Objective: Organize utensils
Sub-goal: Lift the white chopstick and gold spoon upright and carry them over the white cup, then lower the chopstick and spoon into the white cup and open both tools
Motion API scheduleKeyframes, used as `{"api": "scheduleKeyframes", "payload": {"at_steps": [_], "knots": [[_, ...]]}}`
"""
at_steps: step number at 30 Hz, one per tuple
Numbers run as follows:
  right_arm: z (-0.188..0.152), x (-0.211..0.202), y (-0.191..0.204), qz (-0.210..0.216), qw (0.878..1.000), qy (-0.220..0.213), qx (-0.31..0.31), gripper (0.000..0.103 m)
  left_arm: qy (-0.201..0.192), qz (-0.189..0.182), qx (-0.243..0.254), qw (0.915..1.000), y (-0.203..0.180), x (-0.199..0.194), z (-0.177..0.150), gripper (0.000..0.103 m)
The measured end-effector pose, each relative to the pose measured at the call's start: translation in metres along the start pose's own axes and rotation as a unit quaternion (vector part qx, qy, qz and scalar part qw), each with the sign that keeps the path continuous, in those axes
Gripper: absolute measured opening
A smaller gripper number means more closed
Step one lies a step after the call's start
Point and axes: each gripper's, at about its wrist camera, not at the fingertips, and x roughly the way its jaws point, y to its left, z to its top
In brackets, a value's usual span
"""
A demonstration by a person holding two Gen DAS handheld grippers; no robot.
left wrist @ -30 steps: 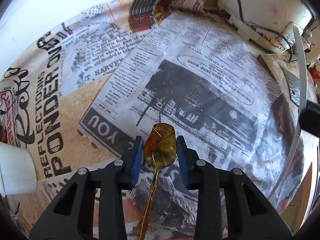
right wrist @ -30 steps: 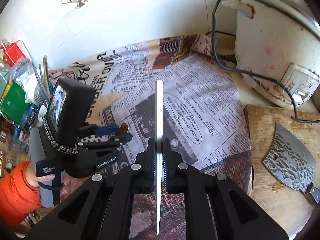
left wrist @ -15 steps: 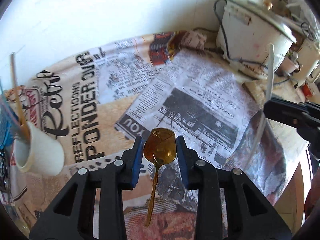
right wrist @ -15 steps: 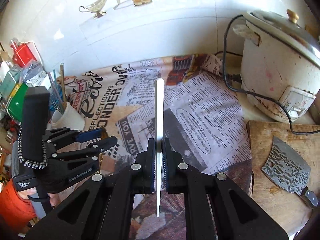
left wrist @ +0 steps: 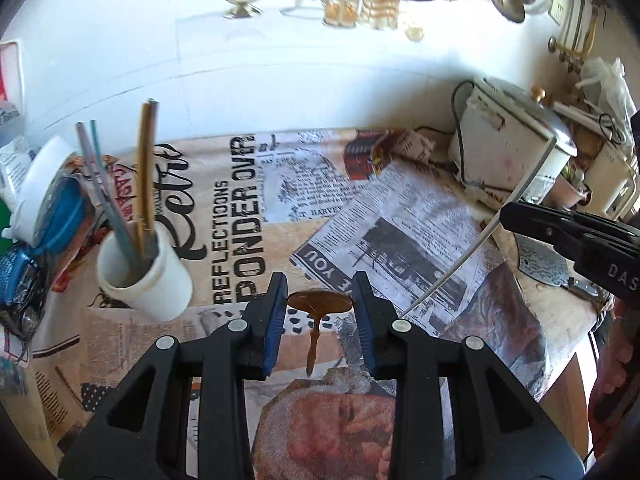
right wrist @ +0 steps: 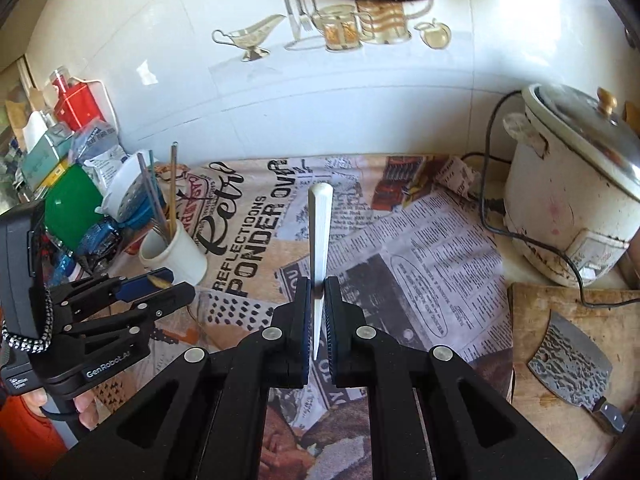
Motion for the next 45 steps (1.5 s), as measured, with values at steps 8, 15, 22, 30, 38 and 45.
{"api": "scheduleKeyframes", "payload": {"at_steps": [8, 15, 22, 30, 38, 45], "knots": [[0.02, -0.005, 0.032, 0.018, 0.999, -0.026, -0.027, 0.006, -0.051, 0.013, -0.029, 0.9982, 0.03, -0.049, 0.007, 0.032], [0.043, -0.01, 0.063, 0.037, 0.996, -0.056, -0.051, 0.006, -0.097, 0.029, -0.051, 0.9936, 0.063, -0.089, 0.024, 0.032], [0.065, -0.01, 0.102, 0.054, 0.992, -0.083, -0.077, 0.006, -0.14, 0.032, -0.068, 0.9872, 0.101, -0.12, 0.04, 0.032], [0.084, 0.003, 0.141, 0.069, 0.989, -0.097, -0.084, 0.006, -0.159, 0.032, -0.074, 0.984, 0.145, -0.129, 0.059, 0.032], [0.099, 0.029, 0.179, 0.092, 0.988, -0.087, -0.093, 0.006, -0.142, 0.026, -0.09, 0.9854, 0.185, -0.11, 0.068, 0.032], [0.099, 0.061, 0.198, 0.099, 0.988, -0.057, -0.103, 0.006, -0.113, 0.012, -0.104, 0.9881, 0.207, -0.077, 0.066, 0.032]]}}
